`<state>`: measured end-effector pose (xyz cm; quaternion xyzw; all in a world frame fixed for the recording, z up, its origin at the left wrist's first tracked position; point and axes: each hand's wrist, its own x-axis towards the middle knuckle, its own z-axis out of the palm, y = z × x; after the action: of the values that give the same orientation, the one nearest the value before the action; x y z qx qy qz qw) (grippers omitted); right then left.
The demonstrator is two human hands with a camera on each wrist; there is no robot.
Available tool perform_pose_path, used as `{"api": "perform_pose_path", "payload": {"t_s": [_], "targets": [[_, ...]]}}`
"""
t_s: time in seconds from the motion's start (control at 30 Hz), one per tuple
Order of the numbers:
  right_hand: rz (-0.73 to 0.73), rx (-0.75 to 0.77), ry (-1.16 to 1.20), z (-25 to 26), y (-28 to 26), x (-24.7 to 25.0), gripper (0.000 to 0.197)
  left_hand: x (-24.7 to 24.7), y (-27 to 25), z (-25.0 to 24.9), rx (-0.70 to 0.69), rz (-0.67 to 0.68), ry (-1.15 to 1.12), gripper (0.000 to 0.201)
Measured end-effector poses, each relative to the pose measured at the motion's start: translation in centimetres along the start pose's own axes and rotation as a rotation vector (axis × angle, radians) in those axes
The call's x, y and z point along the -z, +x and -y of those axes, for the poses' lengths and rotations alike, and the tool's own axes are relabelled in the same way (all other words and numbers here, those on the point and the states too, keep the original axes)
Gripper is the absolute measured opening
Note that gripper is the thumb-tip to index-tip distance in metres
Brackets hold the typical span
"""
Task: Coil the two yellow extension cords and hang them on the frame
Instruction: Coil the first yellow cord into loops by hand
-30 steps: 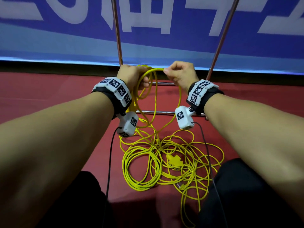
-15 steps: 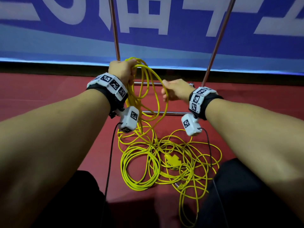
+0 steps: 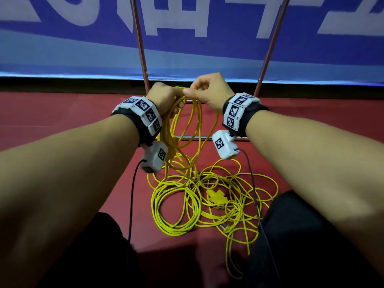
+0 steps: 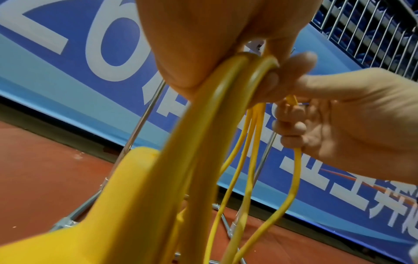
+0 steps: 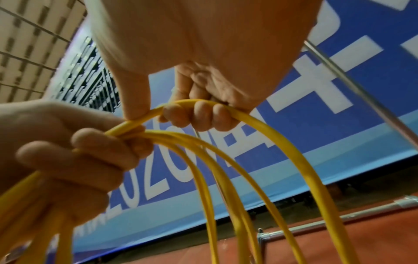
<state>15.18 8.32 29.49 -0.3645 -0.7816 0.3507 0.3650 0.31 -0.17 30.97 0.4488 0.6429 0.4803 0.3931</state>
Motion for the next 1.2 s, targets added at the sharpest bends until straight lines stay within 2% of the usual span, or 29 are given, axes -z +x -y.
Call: {"api": "perform_pose_path", "payload": {"t_s": [0.17, 0.3, 0.4, 0.53, 0.6, 0.8, 1.0, 1.13, 1.2], "targets": [[-0.006, 0.000, 0.085, -0.6, 0.0, -0.1, 0.026, -0.1, 0.1, -0.6, -0.009, -0.064, -0.039, 0.024], [0.158, -0.189, 0.106, -2.9, -0.6, 0.6, 0.040, 1.3, 0.9, -0.7, 0.003, -0.168, -0.152, 0.023], [0.119, -0.320, 0.104, -4.2, -0.9, 1.5, 0.048, 1.7, 0.9, -0.4, 0.009, -0.132, -0.172, 0.016], [-0.095, -0.191, 0.078, -4.4, -0.1, 2.5, 0.047, 1.4, 0.5, 0.0, 0.009, -0.034, -0.110, 0.016], [-0.134, -0.124, 0.054, -4.0, 0.3, 2.8, 0.044, 1.5, 0.3, 0.2, 0.030, 0.038, -0.124, 0.017], [-0.024, 0.045, 0.013, -1.0, 0.3, 0.5, 0.026, 1.2, -0.1, 1.0, -0.016, 0.185, -0.105, 0.024], [-0.017, 0.029, 0.044, -0.8, 0.3, -0.3, 0.023, 1.0, -0.2, 0.3, -0.065, 0.157, -0.085, 0.030], [0.125, -0.061, -0.004, -2.4, 0.1, -0.3, 0.048, 1.2, 0.2, 0.3, -0.082, 0.106, -0.117, 0.031], [0.205, -0.152, -0.001, -3.8, -0.1, -0.1, 0.053, 1.6, 0.7, 0.5, -0.079, 0.059, -0.180, 0.030]]}}
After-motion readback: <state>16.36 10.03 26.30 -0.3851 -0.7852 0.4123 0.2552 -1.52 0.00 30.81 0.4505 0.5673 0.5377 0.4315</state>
